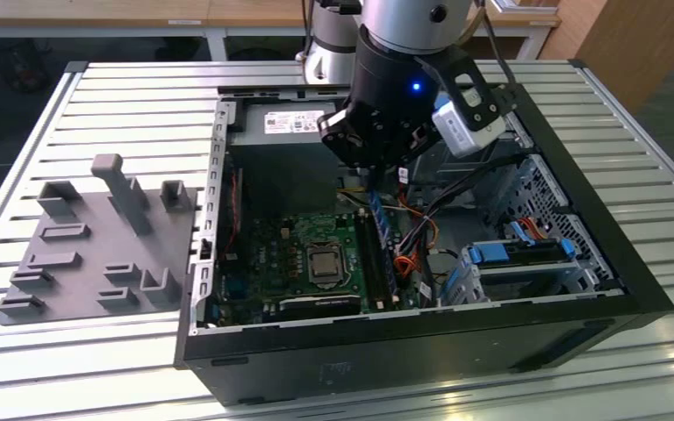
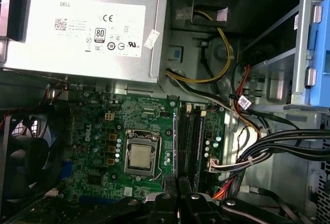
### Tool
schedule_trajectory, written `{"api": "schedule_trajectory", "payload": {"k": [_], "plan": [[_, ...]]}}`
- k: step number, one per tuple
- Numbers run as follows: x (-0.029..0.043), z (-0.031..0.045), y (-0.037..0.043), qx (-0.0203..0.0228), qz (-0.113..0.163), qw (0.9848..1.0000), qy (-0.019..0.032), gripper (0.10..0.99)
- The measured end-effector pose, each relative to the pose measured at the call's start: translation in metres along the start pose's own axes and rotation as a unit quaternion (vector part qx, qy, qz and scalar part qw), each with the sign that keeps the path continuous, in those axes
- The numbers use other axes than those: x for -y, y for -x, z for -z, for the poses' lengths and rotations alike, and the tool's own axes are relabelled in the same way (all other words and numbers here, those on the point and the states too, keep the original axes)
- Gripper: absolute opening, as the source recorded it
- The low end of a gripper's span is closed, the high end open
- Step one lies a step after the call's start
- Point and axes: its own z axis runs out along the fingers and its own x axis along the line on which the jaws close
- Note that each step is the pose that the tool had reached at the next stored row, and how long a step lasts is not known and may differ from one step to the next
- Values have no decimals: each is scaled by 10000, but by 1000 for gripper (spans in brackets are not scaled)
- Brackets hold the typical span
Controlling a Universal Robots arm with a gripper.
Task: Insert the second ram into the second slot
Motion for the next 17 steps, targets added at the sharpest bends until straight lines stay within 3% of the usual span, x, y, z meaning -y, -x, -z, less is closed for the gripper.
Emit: {"api": "schedule_trajectory", "payload": {"k": [11, 13, 17], "plan": [[1, -23, 1, -1, 0, 10000, -1, 133], [2, -71, 4, -1, 0, 10000, -1, 133], [2, -80, 4, 0, 0, 10000, -1, 133]]}}
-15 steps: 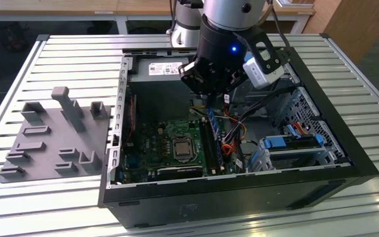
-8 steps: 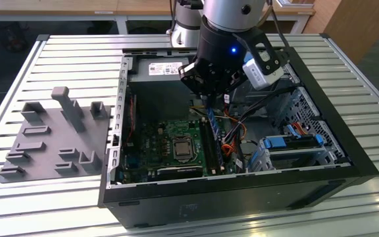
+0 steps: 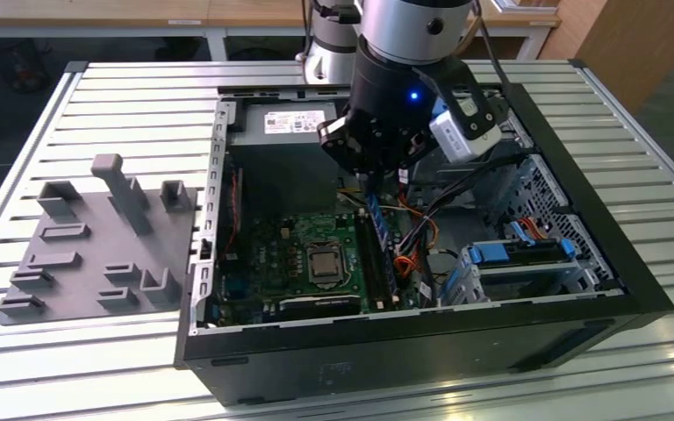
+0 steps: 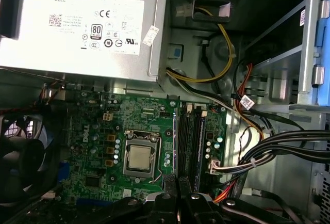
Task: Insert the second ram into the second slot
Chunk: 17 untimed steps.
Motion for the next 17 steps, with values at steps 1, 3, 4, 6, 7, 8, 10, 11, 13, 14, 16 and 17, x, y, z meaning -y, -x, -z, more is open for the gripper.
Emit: {"api": "schedule_trajectory", "payload": {"k": [1, 3, 4, 6, 7, 8, 10, 11, 13, 14, 16, 17], "plan": [[0, -2, 0, 0, 0, 10000, -1, 133], [1, -14, 0, -1, 0, 10000, -2, 133], [1, -16, 1, 0, 0, 10000, -2, 133], [1, -20, 1, -1, 0, 10000, -2, 133], [1, -21, 1, -1, 0, 10000, -2, 133], [1, -23, 1, -1, 0, 10000, -2, 133], [1, -28, 1, -1, 0, 10000, -2, 133], [1, -30, 1, 0, 0, 10000, -2, 133], [1, -35, 1, -1, 0, 10000, -2, 133], [2, -37, 1, -1, 0, 10000, -2, 133], [2, -47, 1, -1, -1, 10000, -1, 133], [2, -53, 2, -2, -3, 10000, -1, 133]]}}
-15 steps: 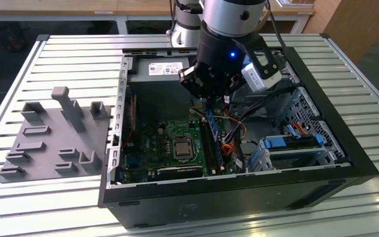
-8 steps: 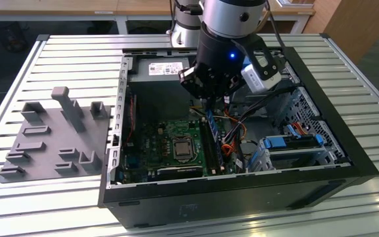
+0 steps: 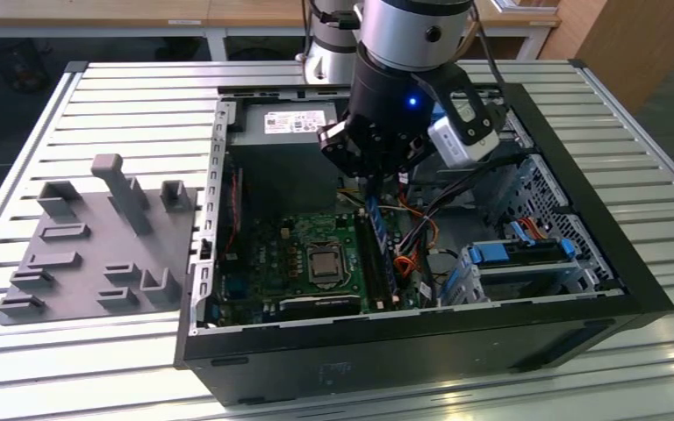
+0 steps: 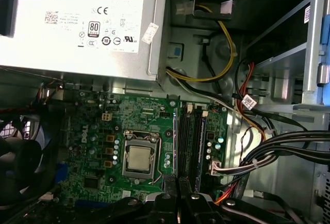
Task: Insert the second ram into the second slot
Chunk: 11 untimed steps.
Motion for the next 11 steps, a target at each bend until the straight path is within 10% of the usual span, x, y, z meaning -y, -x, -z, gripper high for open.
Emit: {"api": "schedule_trajectory", "payload": {"k": [11], "plan": [[15, -134, 6, -6, -298, 9996, 12, 133]]}}
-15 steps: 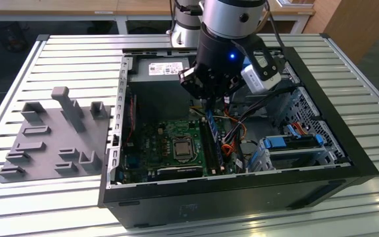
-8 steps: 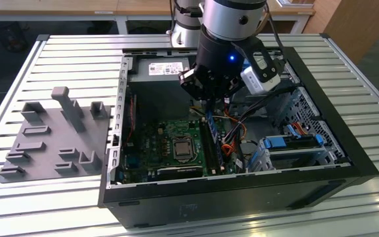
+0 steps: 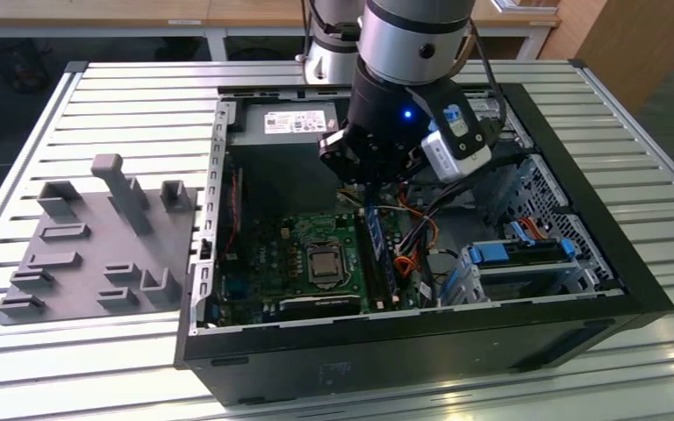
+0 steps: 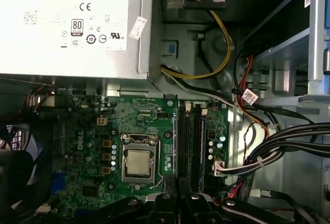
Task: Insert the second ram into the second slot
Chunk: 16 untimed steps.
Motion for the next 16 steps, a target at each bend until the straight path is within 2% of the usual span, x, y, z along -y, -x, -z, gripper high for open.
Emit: {"api": "schedule_trajectory", "payload": {"k": [16], "plan": [[2, -68, 3, -6, -4, 10000, -1, 133]]}}
